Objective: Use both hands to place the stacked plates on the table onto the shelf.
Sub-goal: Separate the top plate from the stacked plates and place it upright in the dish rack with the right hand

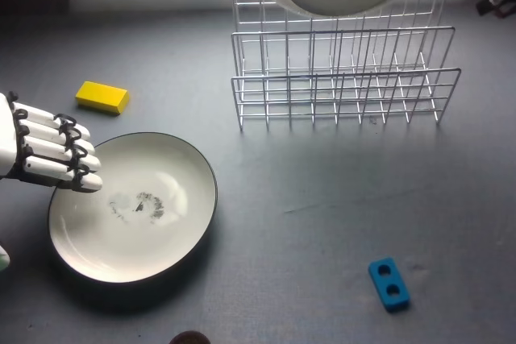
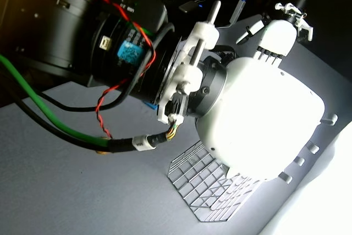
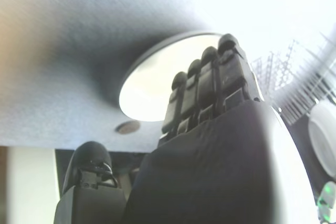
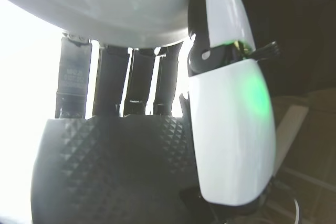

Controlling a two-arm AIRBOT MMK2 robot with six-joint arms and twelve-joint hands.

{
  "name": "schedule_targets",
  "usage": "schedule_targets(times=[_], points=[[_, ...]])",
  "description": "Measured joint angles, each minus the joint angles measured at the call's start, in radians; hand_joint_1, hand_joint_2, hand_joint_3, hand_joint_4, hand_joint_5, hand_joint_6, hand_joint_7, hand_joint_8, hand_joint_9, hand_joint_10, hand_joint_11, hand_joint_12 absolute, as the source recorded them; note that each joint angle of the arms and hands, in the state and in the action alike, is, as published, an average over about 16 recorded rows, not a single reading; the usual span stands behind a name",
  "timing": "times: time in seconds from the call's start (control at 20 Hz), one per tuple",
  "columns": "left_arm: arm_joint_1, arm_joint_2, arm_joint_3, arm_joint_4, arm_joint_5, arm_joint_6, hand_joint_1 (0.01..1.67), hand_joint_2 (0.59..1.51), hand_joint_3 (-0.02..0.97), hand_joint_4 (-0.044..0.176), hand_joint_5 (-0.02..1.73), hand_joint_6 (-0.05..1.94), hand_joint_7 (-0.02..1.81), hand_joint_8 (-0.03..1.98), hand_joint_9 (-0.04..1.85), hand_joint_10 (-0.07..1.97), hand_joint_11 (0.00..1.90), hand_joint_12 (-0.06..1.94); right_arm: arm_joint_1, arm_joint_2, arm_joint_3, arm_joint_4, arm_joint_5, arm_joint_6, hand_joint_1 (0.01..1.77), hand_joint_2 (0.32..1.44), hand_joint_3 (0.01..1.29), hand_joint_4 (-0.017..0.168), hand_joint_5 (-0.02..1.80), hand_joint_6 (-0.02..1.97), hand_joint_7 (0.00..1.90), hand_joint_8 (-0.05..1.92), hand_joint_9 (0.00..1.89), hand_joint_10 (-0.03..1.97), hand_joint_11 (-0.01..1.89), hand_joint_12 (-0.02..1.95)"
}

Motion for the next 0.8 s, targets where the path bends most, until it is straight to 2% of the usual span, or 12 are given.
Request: schedule_targets(times=[0.8], points=[[0.022,-0.001,0.003,-0.001,0.005,0.002,0.01,1.111,0.017,0.0,0.02,0.01,0.01,0.01,0.02,0.02,0.02,-0.01,-0.039,-0.044,0.103,0.013,-0.071,0.088,1.26,1.0,0.01,-0.003,1.01,0.81,1.19,0.62,1.36,0.02,0.93,0.9]])
